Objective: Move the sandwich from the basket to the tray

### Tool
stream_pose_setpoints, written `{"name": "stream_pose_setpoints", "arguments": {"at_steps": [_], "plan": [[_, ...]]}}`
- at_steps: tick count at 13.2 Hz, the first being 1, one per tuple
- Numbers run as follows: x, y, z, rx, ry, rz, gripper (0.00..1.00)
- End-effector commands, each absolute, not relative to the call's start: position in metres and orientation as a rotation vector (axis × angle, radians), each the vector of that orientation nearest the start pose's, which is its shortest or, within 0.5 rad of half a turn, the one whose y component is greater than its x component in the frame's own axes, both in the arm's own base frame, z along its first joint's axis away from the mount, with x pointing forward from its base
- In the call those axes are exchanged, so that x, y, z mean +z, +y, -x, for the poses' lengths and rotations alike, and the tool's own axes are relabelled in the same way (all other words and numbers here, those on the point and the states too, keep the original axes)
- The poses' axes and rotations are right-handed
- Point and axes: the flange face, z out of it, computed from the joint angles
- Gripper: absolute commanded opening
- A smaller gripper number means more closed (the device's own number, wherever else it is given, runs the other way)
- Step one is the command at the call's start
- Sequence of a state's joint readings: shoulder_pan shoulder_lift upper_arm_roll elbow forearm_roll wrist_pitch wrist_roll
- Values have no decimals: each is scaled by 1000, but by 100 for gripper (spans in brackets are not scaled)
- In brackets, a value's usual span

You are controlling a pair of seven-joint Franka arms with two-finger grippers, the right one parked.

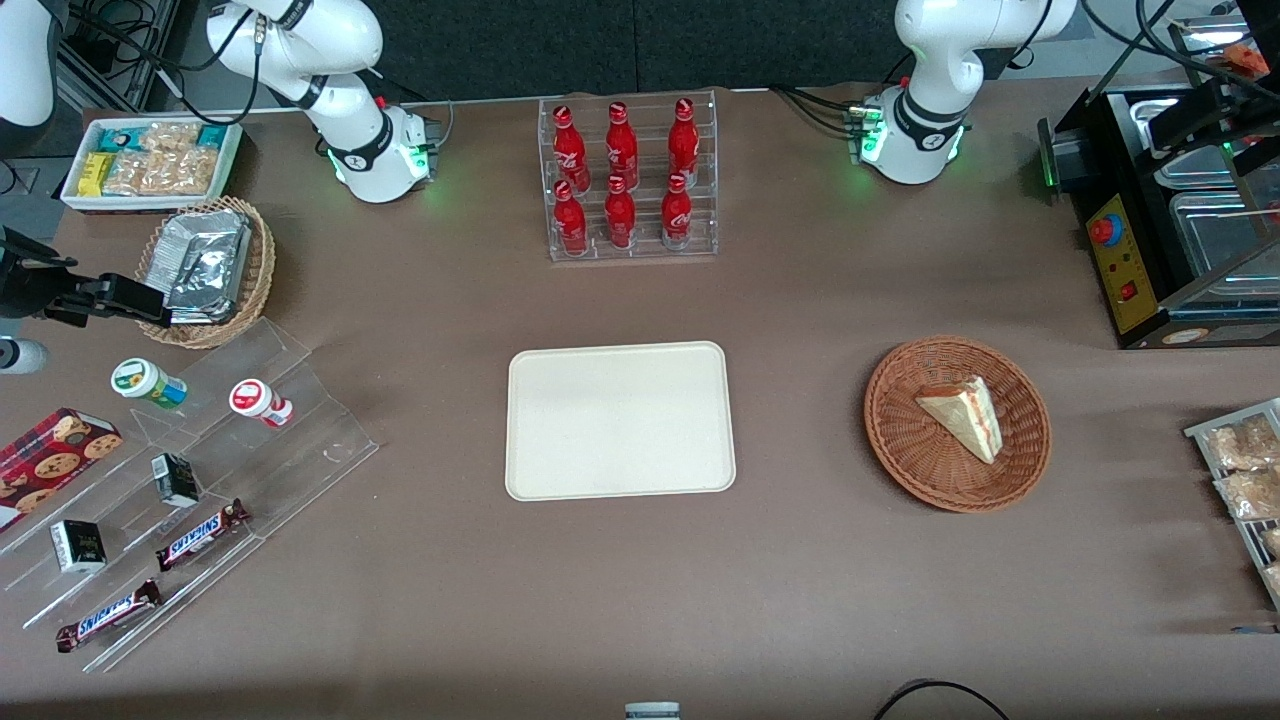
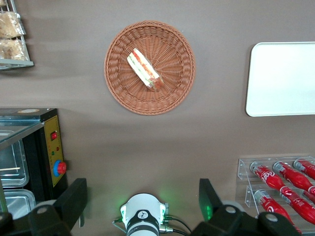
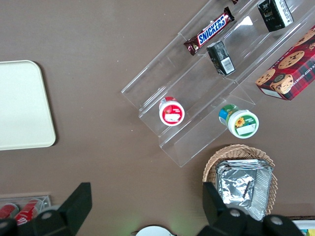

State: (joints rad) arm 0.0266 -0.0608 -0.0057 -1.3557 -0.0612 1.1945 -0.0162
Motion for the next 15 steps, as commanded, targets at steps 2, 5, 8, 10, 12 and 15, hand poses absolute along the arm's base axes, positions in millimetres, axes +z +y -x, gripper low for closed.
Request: {"name": "stream_pose_setpoints", "arguments": {"at_steps": [2, 5, 8, 10, 12, 15], "plan": [[723, -10, -486, 152, -8, 3138, 100], [705, -6, -503, 178, -26, 3113, 100], [651, 11, -542, 225, -143, 3096, 100], [605, 13, -562, 208, -256, 3083, 100], [561, 14, -568, 201, -354, 3070, 100], [510, 13, -573, 172, -405, 3067, 100]]}}
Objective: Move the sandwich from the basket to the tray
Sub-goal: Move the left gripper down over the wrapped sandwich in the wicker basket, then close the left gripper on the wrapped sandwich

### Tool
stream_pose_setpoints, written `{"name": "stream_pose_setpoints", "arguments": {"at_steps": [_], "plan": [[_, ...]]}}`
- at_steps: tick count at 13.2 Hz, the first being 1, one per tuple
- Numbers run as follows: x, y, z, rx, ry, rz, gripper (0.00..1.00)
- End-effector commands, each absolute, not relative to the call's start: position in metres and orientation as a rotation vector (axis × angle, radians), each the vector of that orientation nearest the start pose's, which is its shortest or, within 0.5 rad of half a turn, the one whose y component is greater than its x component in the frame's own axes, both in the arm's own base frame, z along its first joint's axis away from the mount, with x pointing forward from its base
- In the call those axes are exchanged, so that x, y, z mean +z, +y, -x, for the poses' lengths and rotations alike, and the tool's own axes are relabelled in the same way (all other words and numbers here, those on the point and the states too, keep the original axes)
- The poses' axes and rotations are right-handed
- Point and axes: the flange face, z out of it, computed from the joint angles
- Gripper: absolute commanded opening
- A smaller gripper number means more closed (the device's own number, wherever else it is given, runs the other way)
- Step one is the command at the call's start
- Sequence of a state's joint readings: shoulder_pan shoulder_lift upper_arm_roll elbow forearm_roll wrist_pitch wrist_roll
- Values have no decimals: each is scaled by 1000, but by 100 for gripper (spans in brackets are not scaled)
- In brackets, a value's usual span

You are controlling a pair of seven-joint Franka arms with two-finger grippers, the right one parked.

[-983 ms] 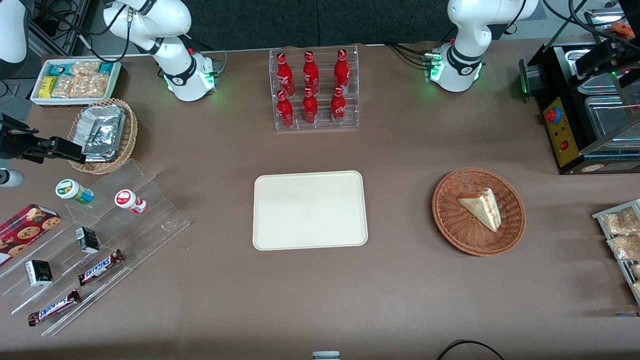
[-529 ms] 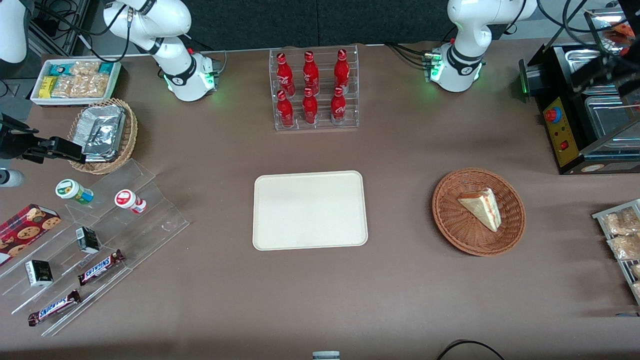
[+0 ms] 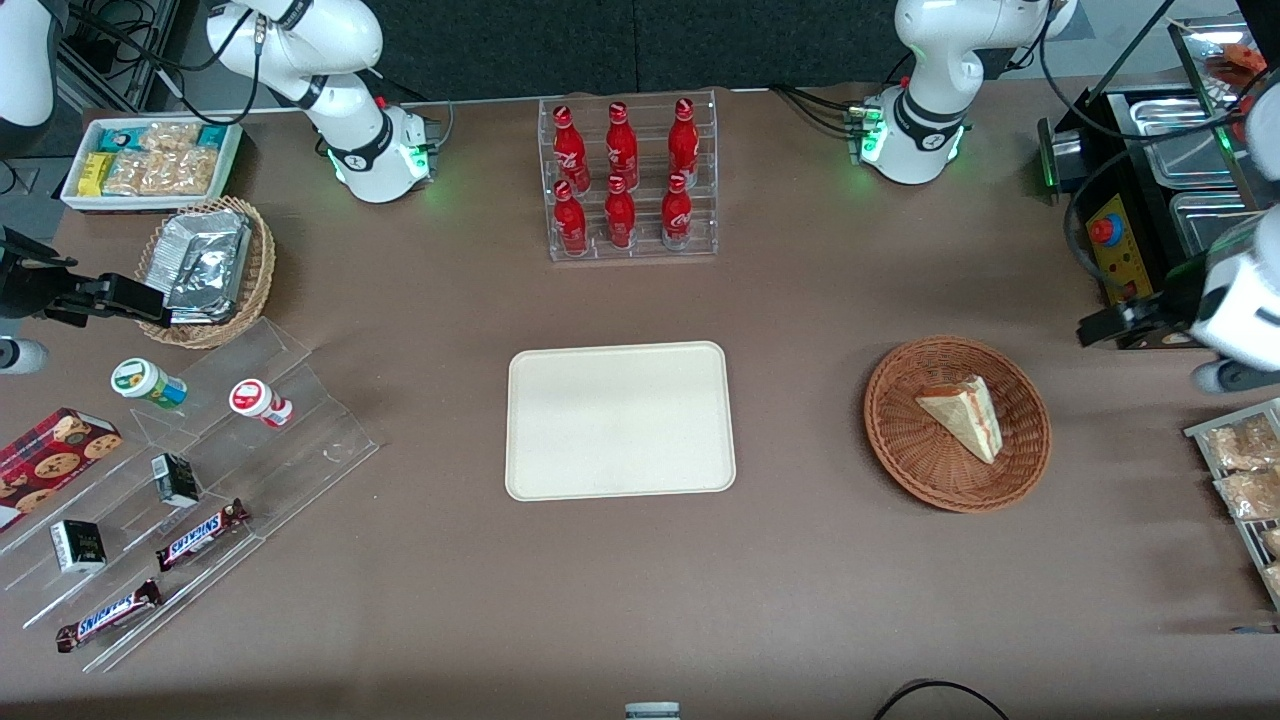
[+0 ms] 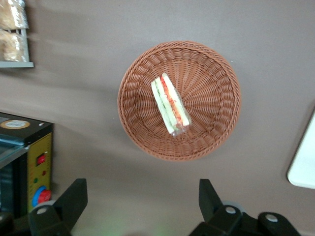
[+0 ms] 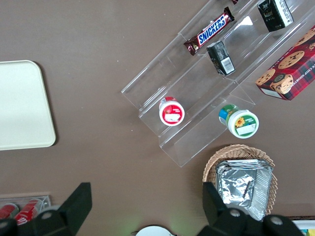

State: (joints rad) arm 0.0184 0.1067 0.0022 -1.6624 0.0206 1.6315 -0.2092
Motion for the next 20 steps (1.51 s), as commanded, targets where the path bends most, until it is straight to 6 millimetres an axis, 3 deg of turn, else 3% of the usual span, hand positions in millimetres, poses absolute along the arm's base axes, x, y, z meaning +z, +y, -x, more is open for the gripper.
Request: {"name": "stream_pose_setpoints", "arguments": {"at_steps": [1, 4, 8, 11, 16, 20], "plan": [[492, 15, -574, 138, -485, 3059, 100], [432, 11, -571, 73, -750, 3025, 100], [368, 2, -569, -51, -1107, 2944, 100], [331, -9, -557, -60, -1172, 2923, 100], [293, -24, -541, -33, -1188, 2908, 100], [280, -25, -537, -56, -1219, 2903, 100]]}}
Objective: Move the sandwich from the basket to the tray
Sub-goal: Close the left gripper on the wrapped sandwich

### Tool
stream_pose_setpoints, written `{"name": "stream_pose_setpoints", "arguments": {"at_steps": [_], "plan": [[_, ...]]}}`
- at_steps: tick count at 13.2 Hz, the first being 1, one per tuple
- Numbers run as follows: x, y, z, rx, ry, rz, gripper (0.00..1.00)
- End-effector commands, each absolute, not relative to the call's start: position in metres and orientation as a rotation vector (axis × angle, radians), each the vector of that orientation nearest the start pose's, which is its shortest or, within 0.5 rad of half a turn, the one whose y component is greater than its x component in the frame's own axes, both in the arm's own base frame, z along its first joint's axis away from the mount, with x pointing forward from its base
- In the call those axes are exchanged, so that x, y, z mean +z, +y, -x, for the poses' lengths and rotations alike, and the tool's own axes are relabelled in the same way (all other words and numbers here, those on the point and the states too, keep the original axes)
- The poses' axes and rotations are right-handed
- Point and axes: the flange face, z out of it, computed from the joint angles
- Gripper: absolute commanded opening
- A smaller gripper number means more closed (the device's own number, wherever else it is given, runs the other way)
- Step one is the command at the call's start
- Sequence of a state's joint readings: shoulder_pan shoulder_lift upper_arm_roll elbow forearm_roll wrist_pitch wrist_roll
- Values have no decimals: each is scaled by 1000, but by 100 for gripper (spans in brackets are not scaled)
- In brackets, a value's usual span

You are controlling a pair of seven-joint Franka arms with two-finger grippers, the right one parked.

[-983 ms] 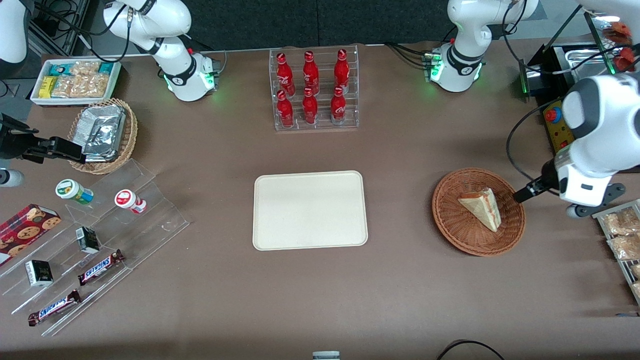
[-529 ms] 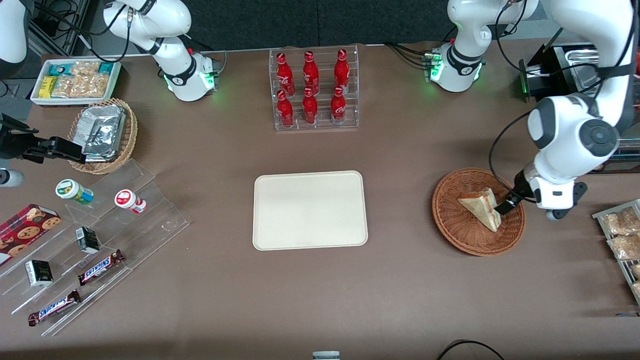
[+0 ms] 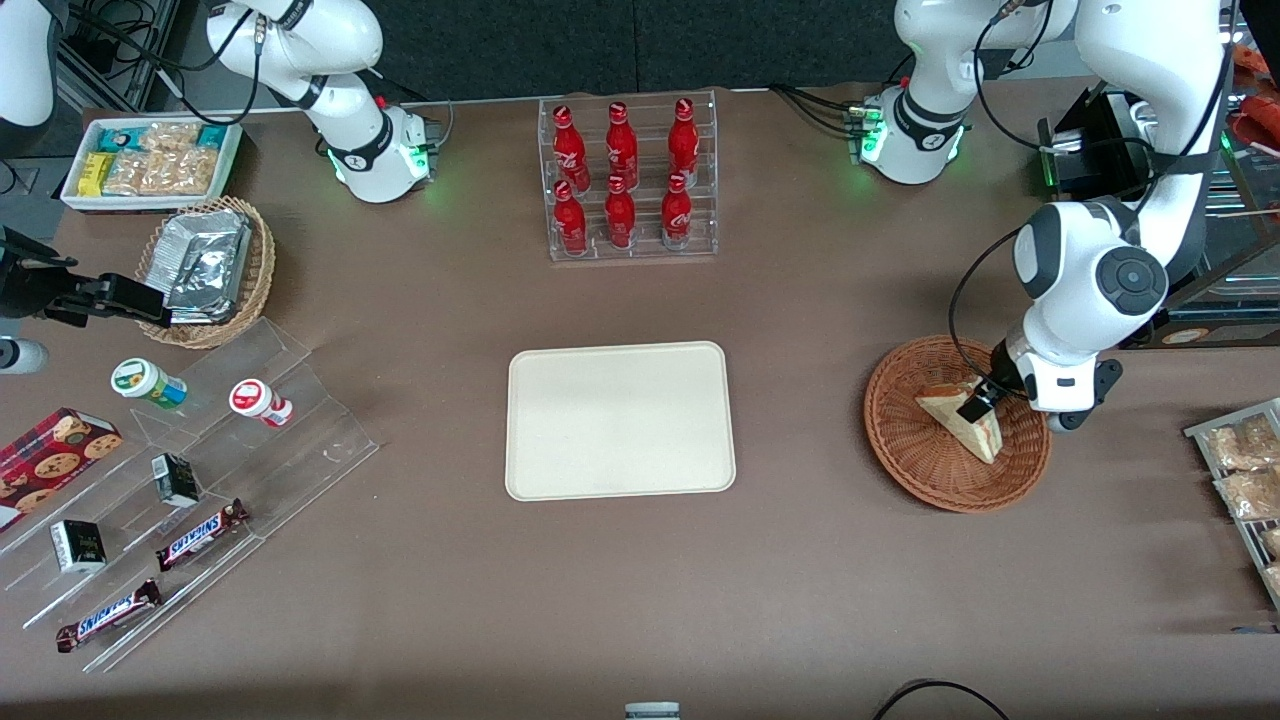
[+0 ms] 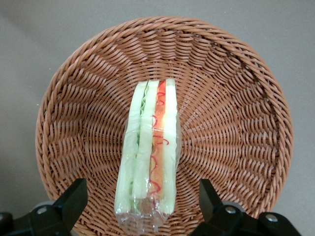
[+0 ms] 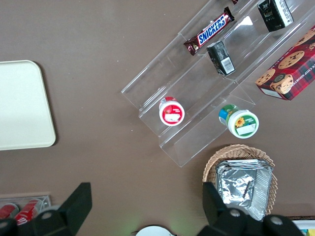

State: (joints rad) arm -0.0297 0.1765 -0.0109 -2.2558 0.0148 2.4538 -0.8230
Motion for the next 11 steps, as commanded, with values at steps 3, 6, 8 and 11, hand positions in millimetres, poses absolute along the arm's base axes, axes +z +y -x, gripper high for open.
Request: {"name": "stream_pose_setpoints", "arguments": {"at_steps": [3, 6, 8, 11], "plan": [[261, -26, -531, -42, -1213, 2899, 100], [245, -25, -525, -73, -1224, 2907, 99], [243, -25, -526, -69, -1257, 2895, 80], [247, -25, -529, -79, -1292, 2884, 3]]}}
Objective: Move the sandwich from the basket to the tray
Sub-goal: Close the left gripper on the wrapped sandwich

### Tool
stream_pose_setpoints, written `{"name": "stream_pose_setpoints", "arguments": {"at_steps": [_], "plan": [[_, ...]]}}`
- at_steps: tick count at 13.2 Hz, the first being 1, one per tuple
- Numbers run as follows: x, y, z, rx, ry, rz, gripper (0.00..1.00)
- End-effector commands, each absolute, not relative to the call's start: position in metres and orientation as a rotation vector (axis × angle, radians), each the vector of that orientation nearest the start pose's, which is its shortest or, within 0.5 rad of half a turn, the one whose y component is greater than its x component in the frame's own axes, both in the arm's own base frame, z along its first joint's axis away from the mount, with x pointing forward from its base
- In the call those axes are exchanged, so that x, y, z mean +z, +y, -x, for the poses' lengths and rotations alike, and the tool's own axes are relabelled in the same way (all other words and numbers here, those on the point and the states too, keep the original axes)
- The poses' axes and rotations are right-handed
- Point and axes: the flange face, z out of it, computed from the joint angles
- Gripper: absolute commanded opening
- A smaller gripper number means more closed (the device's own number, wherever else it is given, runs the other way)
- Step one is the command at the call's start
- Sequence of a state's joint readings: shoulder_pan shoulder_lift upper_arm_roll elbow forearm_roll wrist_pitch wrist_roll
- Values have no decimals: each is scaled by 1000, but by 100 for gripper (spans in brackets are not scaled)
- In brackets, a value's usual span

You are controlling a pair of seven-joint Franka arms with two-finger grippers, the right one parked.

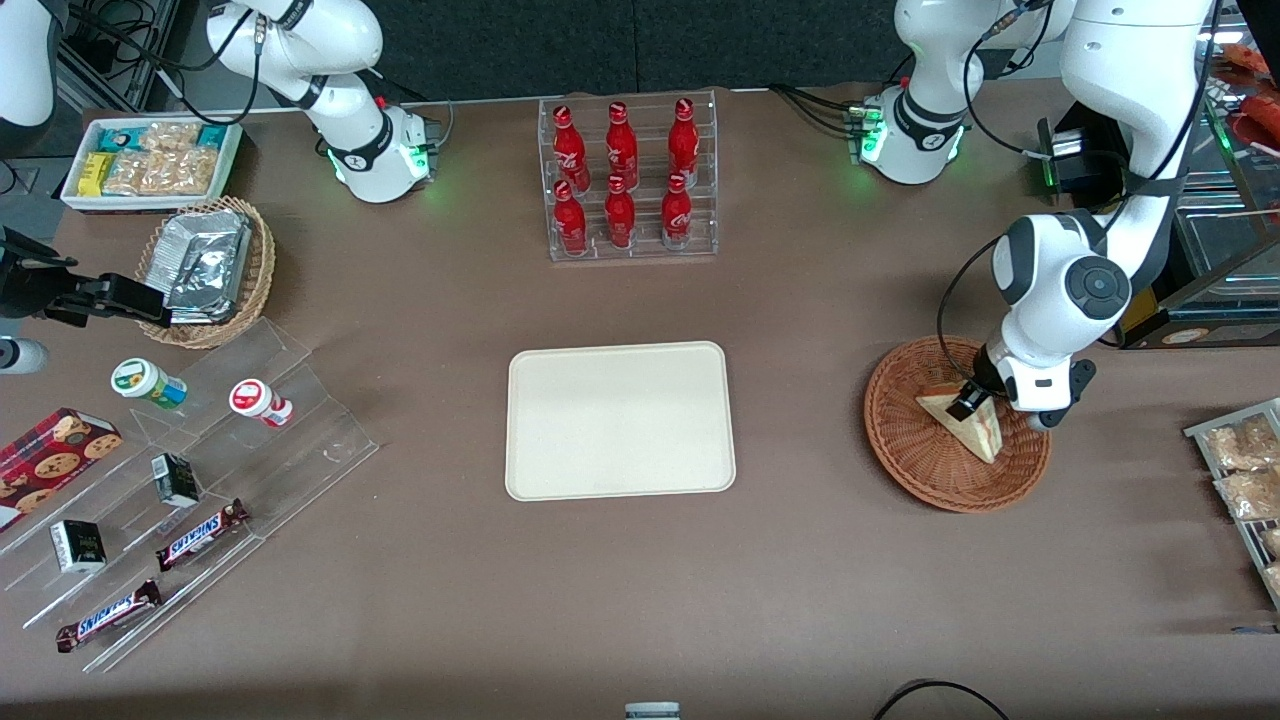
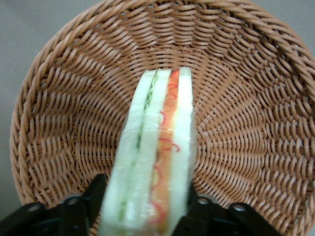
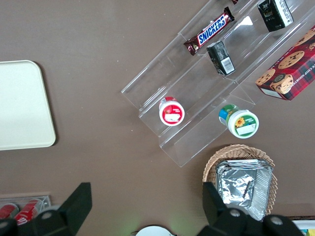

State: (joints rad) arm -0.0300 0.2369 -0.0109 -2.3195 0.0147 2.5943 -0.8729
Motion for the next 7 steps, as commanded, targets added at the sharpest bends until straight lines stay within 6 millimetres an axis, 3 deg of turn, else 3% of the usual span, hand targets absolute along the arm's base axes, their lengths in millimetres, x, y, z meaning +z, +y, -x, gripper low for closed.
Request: {"name": "stream_pose_setpoints", "arguments": {"at_steps": [1, 3, 7], "plan": [[250, -26, -532, -88, -1292, 2887, 0], [268, -27, -537, -85, -1298, 2881, 0], [344, -71, -543, 101, -1138, 2855, 0]]}}
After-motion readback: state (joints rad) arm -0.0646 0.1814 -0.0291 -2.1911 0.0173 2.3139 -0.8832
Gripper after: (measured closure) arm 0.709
